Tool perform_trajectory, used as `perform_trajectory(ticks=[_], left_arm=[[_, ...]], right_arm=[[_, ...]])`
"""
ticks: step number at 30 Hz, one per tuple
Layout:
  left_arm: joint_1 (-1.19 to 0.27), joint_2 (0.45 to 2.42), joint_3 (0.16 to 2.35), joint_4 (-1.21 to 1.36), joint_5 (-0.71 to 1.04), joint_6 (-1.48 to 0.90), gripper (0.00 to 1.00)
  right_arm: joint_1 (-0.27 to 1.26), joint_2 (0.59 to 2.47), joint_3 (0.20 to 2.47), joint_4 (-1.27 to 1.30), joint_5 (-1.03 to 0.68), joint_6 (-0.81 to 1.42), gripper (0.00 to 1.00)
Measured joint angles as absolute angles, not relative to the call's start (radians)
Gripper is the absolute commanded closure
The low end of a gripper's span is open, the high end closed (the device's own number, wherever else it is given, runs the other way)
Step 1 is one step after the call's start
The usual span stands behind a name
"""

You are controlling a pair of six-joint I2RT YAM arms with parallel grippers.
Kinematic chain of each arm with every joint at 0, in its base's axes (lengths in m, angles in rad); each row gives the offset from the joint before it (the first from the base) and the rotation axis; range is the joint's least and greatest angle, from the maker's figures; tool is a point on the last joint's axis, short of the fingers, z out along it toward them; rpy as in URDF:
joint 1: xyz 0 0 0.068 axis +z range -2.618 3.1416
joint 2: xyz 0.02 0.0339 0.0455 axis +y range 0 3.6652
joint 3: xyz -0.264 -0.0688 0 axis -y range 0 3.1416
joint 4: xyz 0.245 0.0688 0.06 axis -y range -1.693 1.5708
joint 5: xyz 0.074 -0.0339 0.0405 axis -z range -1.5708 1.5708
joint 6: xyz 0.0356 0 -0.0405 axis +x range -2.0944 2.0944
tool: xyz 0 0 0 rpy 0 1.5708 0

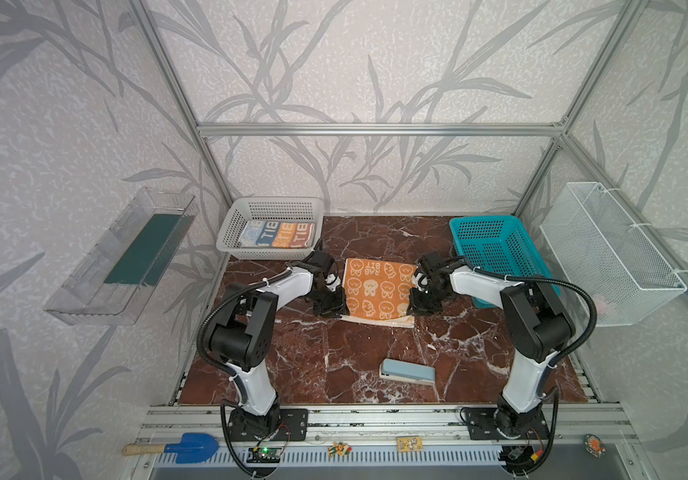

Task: Fold and stack the towels

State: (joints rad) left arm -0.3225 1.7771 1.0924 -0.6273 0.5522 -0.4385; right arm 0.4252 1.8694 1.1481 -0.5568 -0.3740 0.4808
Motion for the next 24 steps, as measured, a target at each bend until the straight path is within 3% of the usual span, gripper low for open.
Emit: perform_trajectory(ticks=[5, 9, 10, 11, 12, 15, 24], left_arm=[[-0.326, 1.725, 1.096, -0.659, 0.574, -0.42, 0.5], [-0.326, 1.695, 1.148, -0.735, 0.557, -0.386, 0.47], [-0.326, 1.691, 1.169, -0.752, 0.55, -0.377, 0.33], [-0.326, 1.689, 1.19, -0.766, 0.546, -0.374, 0.11], [-0.326, 1.689, 1.214, -0.778, 0.544, -0.364, 0.06], [-0.326, 1.689, 1.267, -0.778, 0.557, -0.377, 0.01], [-0.356, 1.795, 1.302, -0.609, 0.631, -0.53, 0.01]], right_arm=[[0.429, 1.845, 1.148, -0.591, -0.339, 0.482, 0.66], [0.431, 1.799, 1.148, -0.628, -0.313, 0.482, 0.59], [0.431, 1.783, 1.148, -0.636, -0.31, 0.482, 0.56], [0.431, 1.769, 1.148, -0.643, -0.305, 0.482, 0.54], [0.431, 1.748, 1.147, -0.648, -0.3, 0.483, 0.51], [0.431, 1.697, 1.147, -0.66, -0.292, 0.485, 0.48], [0.442, 1.704, 1.114, -0.629, -0.311, 0.528, 0.45]])
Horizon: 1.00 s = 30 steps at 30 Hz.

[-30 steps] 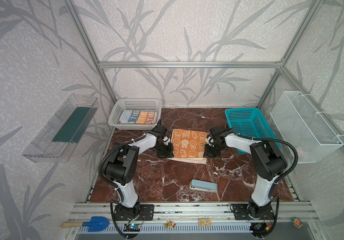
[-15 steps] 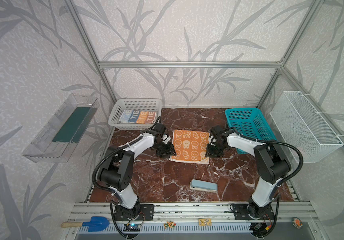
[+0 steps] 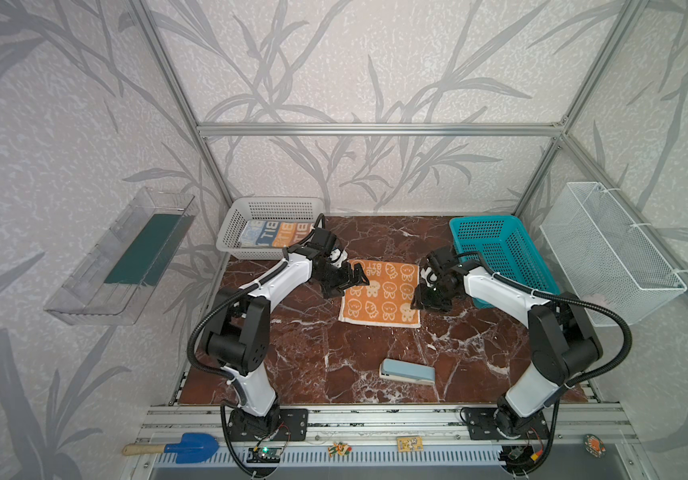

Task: Fold and stack the towels

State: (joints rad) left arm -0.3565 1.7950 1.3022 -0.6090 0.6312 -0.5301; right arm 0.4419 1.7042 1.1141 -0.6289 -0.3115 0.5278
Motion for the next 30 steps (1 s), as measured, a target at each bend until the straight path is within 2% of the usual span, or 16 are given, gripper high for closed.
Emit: perform_trajectory(ticks=[4, 8, 24, 30], left_arm=[[-0.4, 1.868, 1.291, -0.554, 0.633, -0.563, 0.01], [-0.414, 1.876, 1.227, -0.54, 0.624, -0.566, 0.01], [-0.434, 1.82, 1.121, -0.511, 0.575, -0.528, 0.01], [-0.469, 1.812, 1.118, -0.501, 0.565, -0.585, 0.01]], right_arm=[[0.472, 1.749, 1.087, -0.596, -0.327, 0.554, 0.38], [0.49, 1.774, 1.065, -0.572, -0.348, 0.562, 0.36], [0.421, 1.746, 1.05, -0.58, -0.345, 0.51, 0.01], [0.404, 1.644, 1.056, -0.614, -0.354, 0.502, 0.01]])
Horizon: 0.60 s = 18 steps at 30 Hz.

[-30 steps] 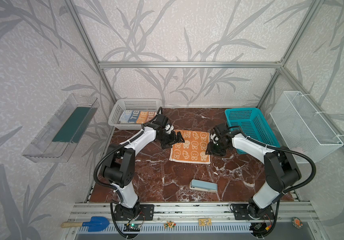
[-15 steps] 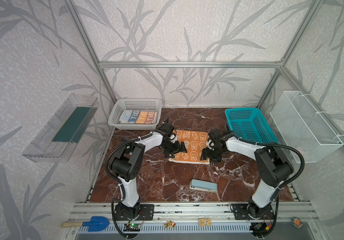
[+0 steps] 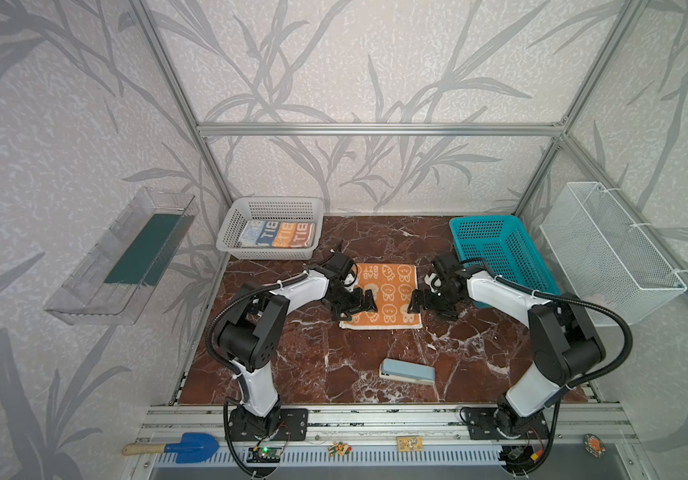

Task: Fold and stack the towels

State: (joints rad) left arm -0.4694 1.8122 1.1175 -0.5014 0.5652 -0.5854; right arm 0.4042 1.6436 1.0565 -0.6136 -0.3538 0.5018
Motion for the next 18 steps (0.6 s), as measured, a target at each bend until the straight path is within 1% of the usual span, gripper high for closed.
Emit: perform_trajectory(ticks=[5, 11, 18], left_arm=[[-0.472, 1.812, 1.127, -0.5, 0.558, -0.625, 0.01], [-0.469, 1.812, 1.124, -0.495, 0.537, -0.655, 0.01], [-0.464, 1.784, 1.073, -0.444, 0.531, -0.679, 0.01]], right_arm=[[0.423, 1.601, 1.064, -0.548, -0.419, 0.528, 0.01], [0.462, 1.673, 1.058, -0.475, -0.467, 0.554, 0.01], [0.452, 1.746, 1.013, -0.409, -0.492, 0.561, 0.01]])
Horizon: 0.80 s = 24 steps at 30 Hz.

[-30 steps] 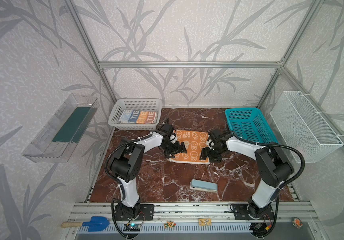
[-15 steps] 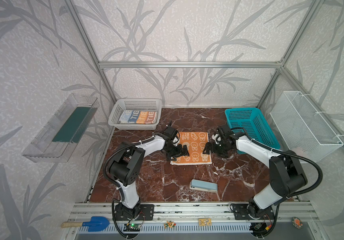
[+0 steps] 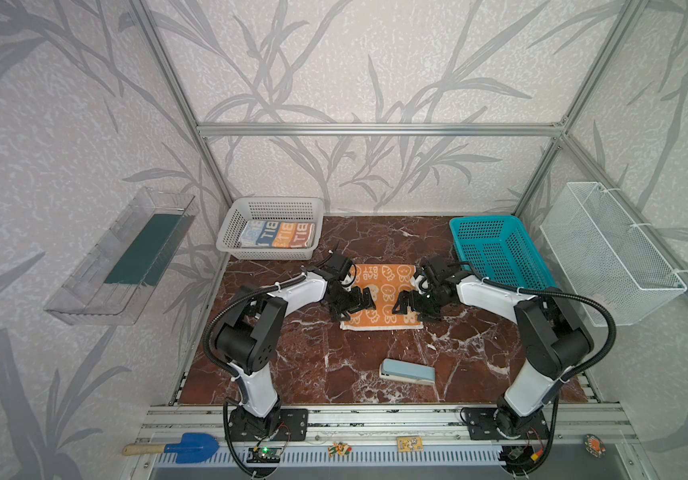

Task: Fold and stack the towels
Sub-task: 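Raise both grippers and move them to the towel edge farthest from the robot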

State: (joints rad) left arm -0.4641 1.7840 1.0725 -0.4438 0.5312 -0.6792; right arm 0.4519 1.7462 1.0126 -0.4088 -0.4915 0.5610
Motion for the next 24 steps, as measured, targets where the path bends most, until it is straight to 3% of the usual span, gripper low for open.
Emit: perform_trajectory(ticks=[11, 19, 24], left_arm=[[-0.466, 1.755, 1.079, -0.471, 0.489, -0.674, 0.01], [-0.458, 1.755, 1.423, -0.597, 0.276, -0.54, 0.01], [-0.393, 1.811, 1.543, -0.564, 0.302, -0.575, 0.01]], right_arm=[[0.397, 1.74, 1.019, -0.427, -0.555, 0.517, 0.01], [0.365, 1.747, 1.343, -0.531, -0.56, 0.506, 0.01], [0.324, 1.898, 1.529, -0.493, -0.585, 0.555, 0.01]])
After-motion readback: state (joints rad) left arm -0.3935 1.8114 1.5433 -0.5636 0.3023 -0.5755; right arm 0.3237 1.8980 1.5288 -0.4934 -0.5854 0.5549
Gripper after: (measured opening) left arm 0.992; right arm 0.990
